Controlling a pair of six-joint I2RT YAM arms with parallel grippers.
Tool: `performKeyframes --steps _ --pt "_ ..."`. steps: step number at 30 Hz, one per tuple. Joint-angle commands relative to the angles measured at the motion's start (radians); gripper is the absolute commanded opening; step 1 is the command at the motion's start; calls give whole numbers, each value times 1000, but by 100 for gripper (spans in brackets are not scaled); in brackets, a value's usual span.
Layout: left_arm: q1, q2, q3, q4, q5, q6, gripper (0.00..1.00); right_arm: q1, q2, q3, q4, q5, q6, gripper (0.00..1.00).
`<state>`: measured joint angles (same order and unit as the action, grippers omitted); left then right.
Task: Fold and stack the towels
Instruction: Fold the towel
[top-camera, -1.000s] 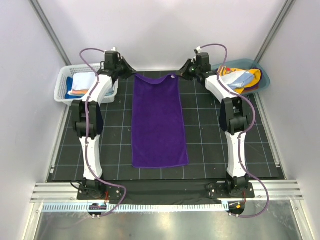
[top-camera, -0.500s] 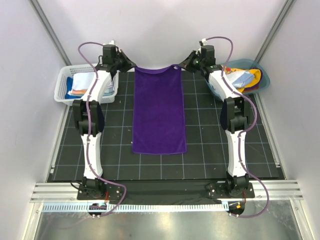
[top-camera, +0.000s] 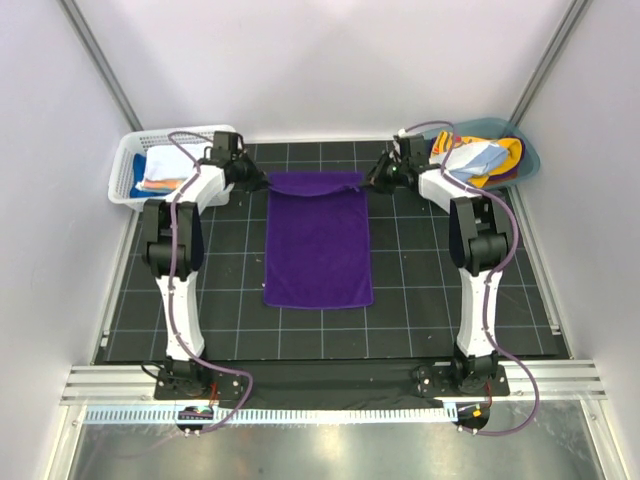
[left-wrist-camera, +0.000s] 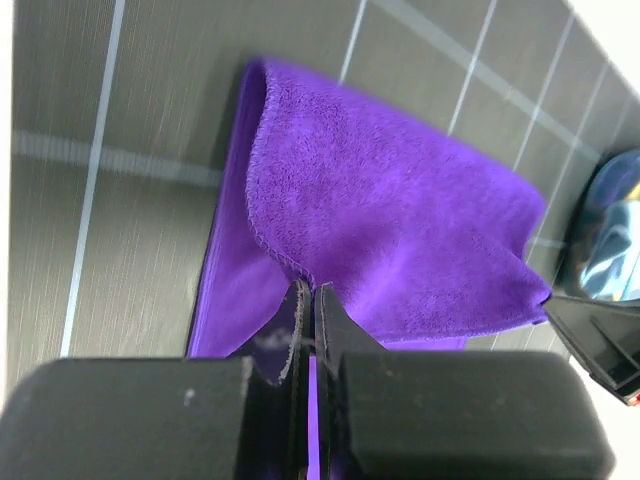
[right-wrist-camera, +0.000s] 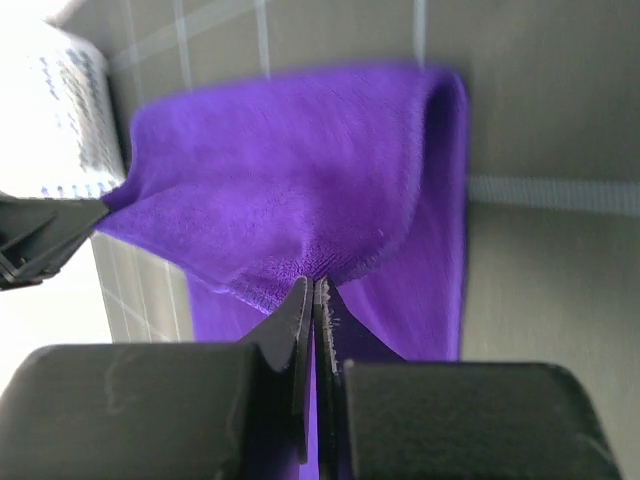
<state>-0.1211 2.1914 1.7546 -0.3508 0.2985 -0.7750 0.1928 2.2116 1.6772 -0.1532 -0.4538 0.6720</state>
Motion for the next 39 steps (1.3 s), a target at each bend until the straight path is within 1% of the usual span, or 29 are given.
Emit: performKeyframes --steps 1,2,3,5,8,11,15,22,29,35,39 --pt "-15 -137 -65 29 21 -21 1 7 -162 -103 87 -36 9 2" --pt "-21 -166 -119 30 16 -27 1 10 -176 -131 89 -37 8 3" --pt "-26 -183 -144 32 10 -30 1 13 -187 -179 92 -36 5 3" --pt "-31 -214 -223 44 -4 -36 1 16 -225 -226 93 -31 -2 2" --pt "-55 -294 -328 59 -25 -44 2 19 -282 -348 122 -19 -5 2" --pt "-72 -331 -398 81 -44 -50 3 20 -335 -414 139 -17 -5 2" --pt "-98 -393 -536 113 -64 -63 3 27 -400 -528 149 -14 -6 2" --pt "-121 -515 -696 145 -90 -72 3 43 -506 -677 210 0 -9 2" --pt "-123 -645 -765 122 -98 -64 3 68 -610 -783 211 27 -17 2" --pt "-123 -708 -803 73 -99 -55 3 91 -693 -852 195 49 -25 1" --pt "-126 -757 -855 69 -85 -53 4 111 -737 -884 175 69 -29 2"
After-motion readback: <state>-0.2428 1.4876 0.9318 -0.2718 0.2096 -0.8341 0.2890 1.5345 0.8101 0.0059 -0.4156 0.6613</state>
